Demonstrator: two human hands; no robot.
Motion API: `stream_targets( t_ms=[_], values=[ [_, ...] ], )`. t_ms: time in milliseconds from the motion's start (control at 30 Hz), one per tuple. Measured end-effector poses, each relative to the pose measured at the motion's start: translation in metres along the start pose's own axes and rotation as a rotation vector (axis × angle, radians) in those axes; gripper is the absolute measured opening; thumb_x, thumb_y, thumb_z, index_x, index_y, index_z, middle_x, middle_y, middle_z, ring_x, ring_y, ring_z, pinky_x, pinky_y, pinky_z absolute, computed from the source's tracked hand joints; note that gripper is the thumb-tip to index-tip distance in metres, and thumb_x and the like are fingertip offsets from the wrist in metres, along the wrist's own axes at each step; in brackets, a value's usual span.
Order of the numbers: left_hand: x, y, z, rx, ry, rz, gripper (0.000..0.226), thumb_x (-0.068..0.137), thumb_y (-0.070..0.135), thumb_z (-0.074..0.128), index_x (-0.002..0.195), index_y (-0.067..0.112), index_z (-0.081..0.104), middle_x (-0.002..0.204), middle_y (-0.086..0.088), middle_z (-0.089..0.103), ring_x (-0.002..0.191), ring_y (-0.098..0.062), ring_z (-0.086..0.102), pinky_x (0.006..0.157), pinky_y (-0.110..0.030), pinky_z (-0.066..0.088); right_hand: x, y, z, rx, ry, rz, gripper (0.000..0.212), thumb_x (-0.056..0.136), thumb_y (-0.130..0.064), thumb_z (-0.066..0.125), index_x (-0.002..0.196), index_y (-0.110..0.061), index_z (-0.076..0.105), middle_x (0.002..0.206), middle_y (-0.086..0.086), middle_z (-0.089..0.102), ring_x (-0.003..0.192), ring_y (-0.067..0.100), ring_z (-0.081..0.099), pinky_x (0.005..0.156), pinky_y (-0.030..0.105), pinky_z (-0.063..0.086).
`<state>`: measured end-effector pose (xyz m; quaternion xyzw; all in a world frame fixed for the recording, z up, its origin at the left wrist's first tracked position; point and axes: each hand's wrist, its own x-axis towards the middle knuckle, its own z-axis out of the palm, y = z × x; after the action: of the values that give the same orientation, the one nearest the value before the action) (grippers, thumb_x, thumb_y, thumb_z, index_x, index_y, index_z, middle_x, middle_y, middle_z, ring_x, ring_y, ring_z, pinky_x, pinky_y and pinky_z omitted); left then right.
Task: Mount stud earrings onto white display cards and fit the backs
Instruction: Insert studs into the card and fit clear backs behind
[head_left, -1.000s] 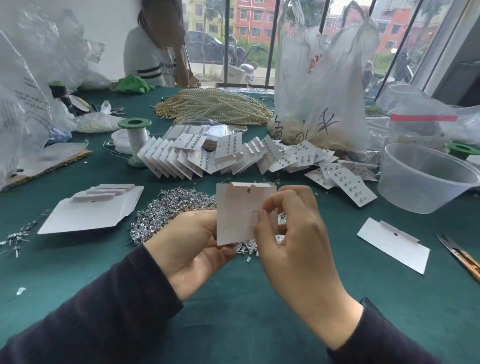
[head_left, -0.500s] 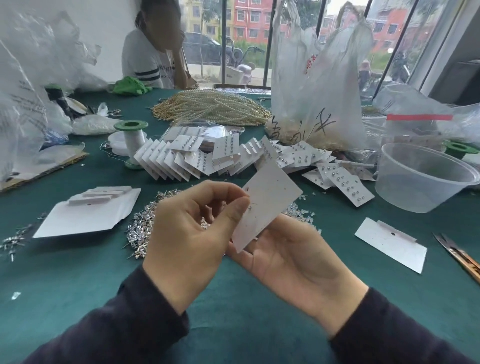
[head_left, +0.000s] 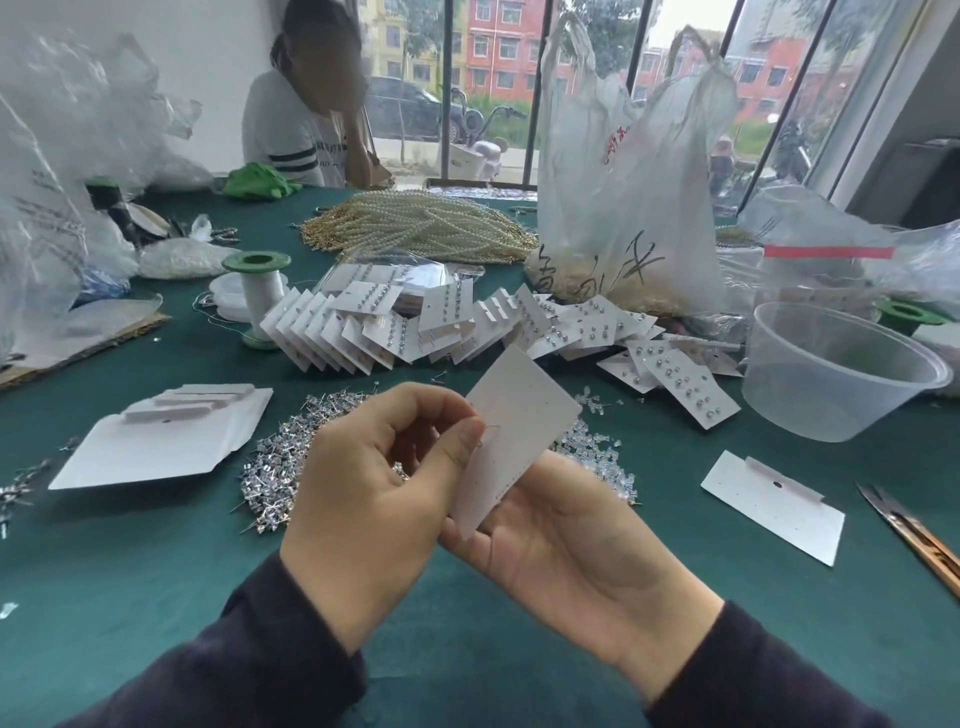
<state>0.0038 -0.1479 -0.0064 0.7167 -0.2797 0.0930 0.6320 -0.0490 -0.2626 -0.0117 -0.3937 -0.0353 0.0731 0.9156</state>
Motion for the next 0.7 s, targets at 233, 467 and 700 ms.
stream_targets(
  t_ms=[233,467,700],
  values=[
    [-0.0001,-0.0036,0.0019,-0.01,-0.014,-0.015,0.01,0.069,0.031,0.064,0.079,0.031,0.066,0.068,0.001,0.068,0.061,-0.026,0.063,0.058,-0.05,0.055,0.0008,0.0026,-0.0028,-0.064,0.116,-0.043,0.033,0.08,-0.005,0.054,0.113,-0.003,0.053,0.089,0.011,0.056,0.069,0.015,0.059,0.06,0.026,0.049],
    [-0.0011,-0.0021,0.002,-0.001,-0.063,0.001,0.012,0.073,0.035,0.059,0.08,0.026,0.064,0.069,0.0,0.067,0.059,-0.018,0.062,0.054,-0.032,0.052,0.0022,0.0027,-0.005,-0.092,0.175,-0.044,0.038,0.083,-0.005,0.055,0.12,0.004,0.051,0.087,0.01,0.056,0.068,0.015,0.057,0.06,0.025,0.045],
    [0.0,-0.0011,0.0021,-0.107,-0.07,-0.033,0.014,0.075,0.031,0.056,0.07,0.02,0.062,0.063,0.007,0.066,0.053,-0.002,0.059,0.047,-0.009,0.043,0.0019,0.0013,-0.0042,-0.064,0.195,-0.028,0.037,0.085,-0.005,0.053,0.121,0.003,0.052,0.085,0.007,0.057,0.063,0.013,0.058,0.053,0.021,0.046]
  ],
)
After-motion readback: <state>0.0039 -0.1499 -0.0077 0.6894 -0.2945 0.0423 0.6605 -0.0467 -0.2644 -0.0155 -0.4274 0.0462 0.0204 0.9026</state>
